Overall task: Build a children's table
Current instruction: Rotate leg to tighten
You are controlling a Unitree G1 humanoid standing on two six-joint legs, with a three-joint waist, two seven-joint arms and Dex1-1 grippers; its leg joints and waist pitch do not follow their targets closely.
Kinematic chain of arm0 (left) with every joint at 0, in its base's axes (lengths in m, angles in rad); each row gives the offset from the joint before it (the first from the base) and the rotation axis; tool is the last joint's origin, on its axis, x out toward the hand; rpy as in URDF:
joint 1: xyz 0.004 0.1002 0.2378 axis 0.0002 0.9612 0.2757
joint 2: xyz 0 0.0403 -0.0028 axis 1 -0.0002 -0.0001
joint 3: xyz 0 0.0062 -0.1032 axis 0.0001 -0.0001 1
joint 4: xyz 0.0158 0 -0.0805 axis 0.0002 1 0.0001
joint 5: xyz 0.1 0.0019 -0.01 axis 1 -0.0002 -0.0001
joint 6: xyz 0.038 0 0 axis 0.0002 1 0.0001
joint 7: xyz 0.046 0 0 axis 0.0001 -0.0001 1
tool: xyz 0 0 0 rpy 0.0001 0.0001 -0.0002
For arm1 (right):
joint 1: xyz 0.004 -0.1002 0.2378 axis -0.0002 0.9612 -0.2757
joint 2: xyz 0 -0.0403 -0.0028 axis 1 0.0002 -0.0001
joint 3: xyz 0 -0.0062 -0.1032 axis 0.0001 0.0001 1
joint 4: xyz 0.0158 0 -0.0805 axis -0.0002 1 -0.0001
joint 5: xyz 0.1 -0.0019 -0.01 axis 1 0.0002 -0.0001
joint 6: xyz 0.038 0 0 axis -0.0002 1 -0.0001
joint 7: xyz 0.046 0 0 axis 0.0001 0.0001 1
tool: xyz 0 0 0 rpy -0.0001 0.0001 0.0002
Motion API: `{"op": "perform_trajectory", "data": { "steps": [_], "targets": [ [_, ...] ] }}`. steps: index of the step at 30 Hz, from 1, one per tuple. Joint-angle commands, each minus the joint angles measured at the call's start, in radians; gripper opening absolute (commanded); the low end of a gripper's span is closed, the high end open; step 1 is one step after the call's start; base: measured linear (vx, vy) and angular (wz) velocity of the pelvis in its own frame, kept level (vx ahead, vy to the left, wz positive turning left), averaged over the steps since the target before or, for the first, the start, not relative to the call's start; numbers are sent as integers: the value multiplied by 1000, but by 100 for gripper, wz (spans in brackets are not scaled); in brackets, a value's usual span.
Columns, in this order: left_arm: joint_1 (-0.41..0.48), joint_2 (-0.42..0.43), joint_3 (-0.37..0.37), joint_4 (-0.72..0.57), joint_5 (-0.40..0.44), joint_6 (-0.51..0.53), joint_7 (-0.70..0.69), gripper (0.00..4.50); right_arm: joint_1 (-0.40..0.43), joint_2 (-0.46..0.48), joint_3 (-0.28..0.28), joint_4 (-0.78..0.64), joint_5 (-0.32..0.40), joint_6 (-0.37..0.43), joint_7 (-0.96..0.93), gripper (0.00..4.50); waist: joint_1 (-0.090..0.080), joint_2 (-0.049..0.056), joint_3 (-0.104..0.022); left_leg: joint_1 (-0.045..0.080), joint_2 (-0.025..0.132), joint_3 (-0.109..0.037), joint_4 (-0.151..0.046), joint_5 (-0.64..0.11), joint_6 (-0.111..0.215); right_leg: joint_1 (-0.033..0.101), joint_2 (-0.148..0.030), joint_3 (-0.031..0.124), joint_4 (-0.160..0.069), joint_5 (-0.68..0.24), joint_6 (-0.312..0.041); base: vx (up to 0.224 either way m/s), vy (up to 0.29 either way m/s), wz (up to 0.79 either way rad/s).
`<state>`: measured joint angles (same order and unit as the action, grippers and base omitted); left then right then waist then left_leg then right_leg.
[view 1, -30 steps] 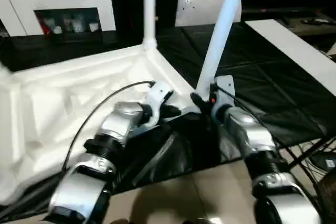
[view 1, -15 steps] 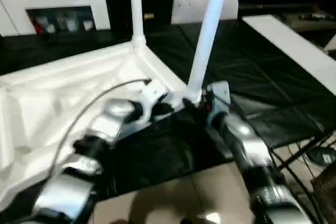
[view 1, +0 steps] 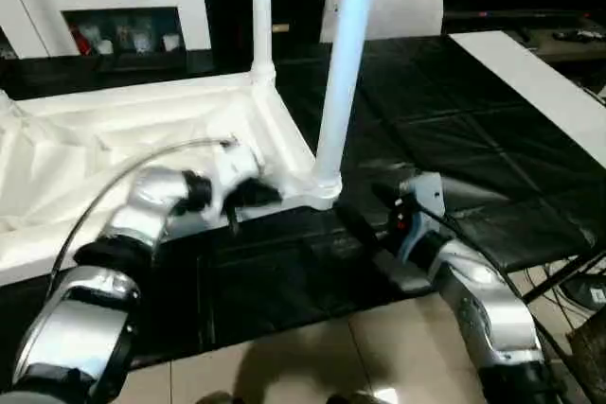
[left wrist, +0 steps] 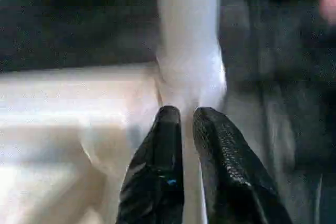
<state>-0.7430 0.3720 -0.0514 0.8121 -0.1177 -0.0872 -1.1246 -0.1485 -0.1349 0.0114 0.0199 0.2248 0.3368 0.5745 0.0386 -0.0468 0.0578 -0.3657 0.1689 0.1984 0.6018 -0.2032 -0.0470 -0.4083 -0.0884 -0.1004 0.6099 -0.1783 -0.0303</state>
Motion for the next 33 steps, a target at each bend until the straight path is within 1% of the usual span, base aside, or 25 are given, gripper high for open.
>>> {"op": "perform_trajectory", "data": {
  "steps": [1,7,10,12,13,14,15,16,17,18,19,20,21,22,23,24,25,26,27,28,29,30,31,32,33],
  "targets": [
    [31,-18,57,-66,-88,77,29,98,26,-6,10,-64,29,56,-9,450,4,-1,-61,12,77,-33,-80,-186,25,54,-87,72,-73,-222,-215,0,0,0],
    [207,-86,138,-310,-183,289,241,146,73,24,-11,-140,-18,49,-119,450,1,-6,-58,7,75,-30,-76,-179,36,49,-88,72,-82,-289,-187,0,0,0],
    [381,-166,195,-543,-215,333,403,153,103,23,-4,-196,-47,52,-153,450,-4,-8,-52,2,88,-39,-87,-217,12,52,-87,72,-86,-322,-165,0,0,0],
    [493,-218,215,-697,-210,356,496,153,125,16,9,-239,-36,80,-150,450,-7,-9,-51,5,82,-35,-86,-239,17,47,-79,73,-93,-340,-151,0,0,0],
    [560,-252,216,-791,-190,381,567,153,138,16,17,-255,-36,74,-154,450,7,-25,-46,-55,59,-73,-100,-229,72,90,-98,32,-78,-329,-138,0,0,0],
    [590,-267,215,-834,-174,390,600,153,144,17,20,-260,-36,71,-157,450,2,-2,-55,-41,75,-87,-104,-223,90,92,-93,14,-77,-292,-141,-11,-25,38],
    [650,-277,181,-922,-88,380,659,153,155,20,31,-263,-44,59,-169,450,-19,0,-43,-41,87,-123,-112,-260,125,82,-71,-7,-74,-263,-134,-11,-25,38],
    [650,-277,181,-922,-88,380,659,153,155,20,31,-263,-44,59,-169,450,-29,23,-41,-24,122,-175,-134,-346,125,83,-46,-24,-51,-230,-143,39,-55,52],
    [680,-278,153,-976,-30,400,707,153,161,21,43,-258,-53,40,-173,450,-43,22,-39,-26,136,-209,-151,-378,140,87,-29,-29,-22,-214,-137,40,-107,57],
    [688,-273,137,-994,5,422,732,153,165,16,51,-254,-63,35,-174,450,-51,35,-33,2,155,-261,-172,-438,168,65,0,-25,27,-238,-159,40,-107,57],
    [693,-270,127,-1003,27,437,747,153,167,12,56,-252,-70,34,-173,450,-49,30,-25,4,137,-276,-173,-447,199,56,2,0,45,-256,-198,7,-150,71],
    [693,-278,132,-1005,22,453,761,153,169,12,58,-249,-73,31,-174,450,-50,22,-24,-11,114,-274,-173,-436,202,62,-5,20,38,-250,-219,1,-85,38],
    [694,-288,143,-1013,25,481,799,153,174,15,55,-248,-75,36,-179,450,-20,-24,-15,-62,-1,-194,-92,-370,119,61,-86,77,-89,-404,-180,-19,-189,81],
    [694,-292,152,-1018,27,500,825,153,179,20,47,-250,-70,48,-186,450,7,-26,-8,18,-32,-122,106,-152,59,24,-232,62,-223,-812,-78,-62,-172,62],
    [700,-287,150,-1032,33,512,843,153,185,28,35,-258,-58,58,-196,450,-4,-47,-11,-35,-30,-123,134,-74,46,52,-234,59,-213,-888,0,-25,-217,84],
    [708,-278,145,-1044,43,535,856,153,189,28,29,-267,-63,63,-210,450,14,-50,-26,-87,-33,-122,159,-73,33,97,-240,65,-178,-828,155,-5,-112,41],
    [720,-276,140,-1059,39,558,860,153,195,36,16,-281,-48,97,-227,450,25,-36,-36,-54,-34,-121,139,-115,28,83,-208,144,-149,-719,163,27,-68,37],
    [730,-272,135,-1071,38,583,862,153,199,40,9,-291,-34,116,-233,450,34,-58,-39,-72,-30,-119,126,-144,41,127,-205,153,-133,-646,104,-17,-21,20],
    [741,-281,137,-1088,36,621,875,153,208,38,6,-305,-23,133,-235,450,49,-37,-43,-57,-5,-127,68,-88,61,150,-184,135,-117,-423,-76,-17,-21,20],
    [741,-281,137,-1088,36,621,875,153,208,38,6,-305,-23,133,-235,450,47,-32,-39,-32,12,-123,34,-53,73,129,-163,111,-113,-328,-149,0,0,0],
    [744,-283,136,-1093,38,633,878,153,214,28,12,-309,-30,129,-235,450,36,2,-45,-8,41,-117,-36,55,104,119,-89,48,-81,-182,-214,2,59,2],
    [754,-284,127,-1104,47,612,870,153,233,12,20,-317,-54,96,-234,450,11,28,-55,49,123,-161,-60,150,169,72,-41,21,-32,-65,-172,2,59,2],
    [759,-282,119,-1106,51,592,863,153,241,11,19,-320,-59,87,-238,450,2,33,-55,49,144,-173,-54,220,199,64,-48,27,-23,13,-146,-7,71,-4],
    [762,-283,114,-1107,53,578,863,153,246,11,18,-322,-62,81,-240,450,3,30,-50,40,135,-161,-56,165,201,70,-62,35,-34,6,-148,-70,53,-7],
    [763,-287,115,-1105,49,558,867,153,249,12,18,-324,-66,77,-244,450,0,22,-41,22,110,-142,-67,-12,166,91,-82,43,-55,-66,-162,-70,53,-7]
  ]
}}
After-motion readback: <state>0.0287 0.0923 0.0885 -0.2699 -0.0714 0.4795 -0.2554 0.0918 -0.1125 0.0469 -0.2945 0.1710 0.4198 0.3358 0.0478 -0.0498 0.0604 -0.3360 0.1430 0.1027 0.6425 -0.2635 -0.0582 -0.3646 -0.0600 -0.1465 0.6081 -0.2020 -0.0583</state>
